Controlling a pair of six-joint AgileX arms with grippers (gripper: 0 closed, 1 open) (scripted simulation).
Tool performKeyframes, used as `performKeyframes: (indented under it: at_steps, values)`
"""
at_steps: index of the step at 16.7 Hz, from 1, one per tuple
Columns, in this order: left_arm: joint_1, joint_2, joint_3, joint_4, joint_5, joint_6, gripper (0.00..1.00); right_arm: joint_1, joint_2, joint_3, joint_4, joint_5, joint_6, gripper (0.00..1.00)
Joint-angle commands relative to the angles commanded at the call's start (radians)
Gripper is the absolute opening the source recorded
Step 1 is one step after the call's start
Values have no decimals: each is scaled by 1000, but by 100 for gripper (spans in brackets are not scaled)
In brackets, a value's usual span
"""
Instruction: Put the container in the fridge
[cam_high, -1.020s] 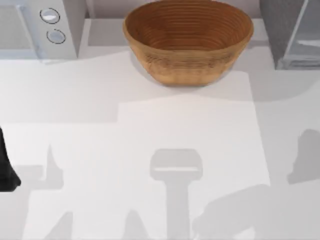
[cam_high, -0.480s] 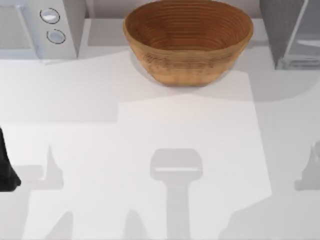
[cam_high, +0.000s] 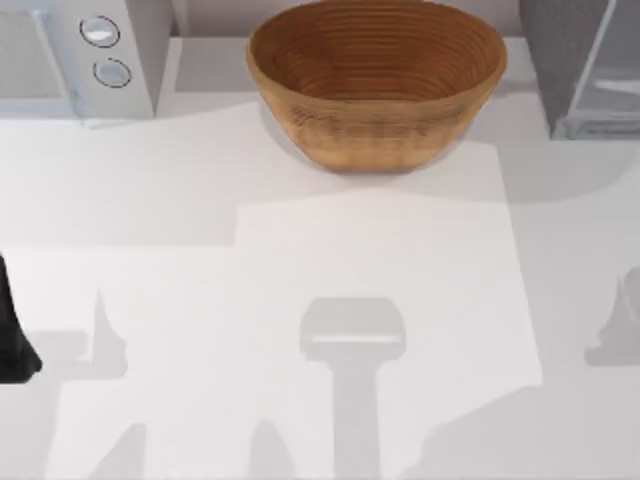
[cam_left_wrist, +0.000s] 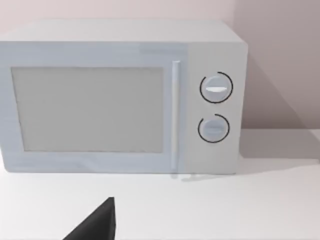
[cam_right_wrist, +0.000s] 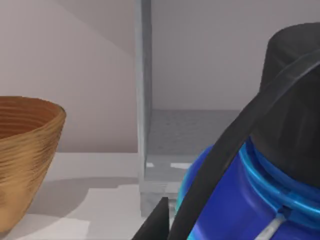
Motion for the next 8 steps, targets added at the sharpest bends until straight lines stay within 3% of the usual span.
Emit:
performKeyframes:
  at_steps: [4, 8]
  values:
    - [0, 0, 0, 0, 0, 0, 100, -44, 273, 155, 178, -40, 6, 1]
    - [0, 0, 0, 0, 0, 0, 100, -104, 706, 348, 400, -86, 11, 1]
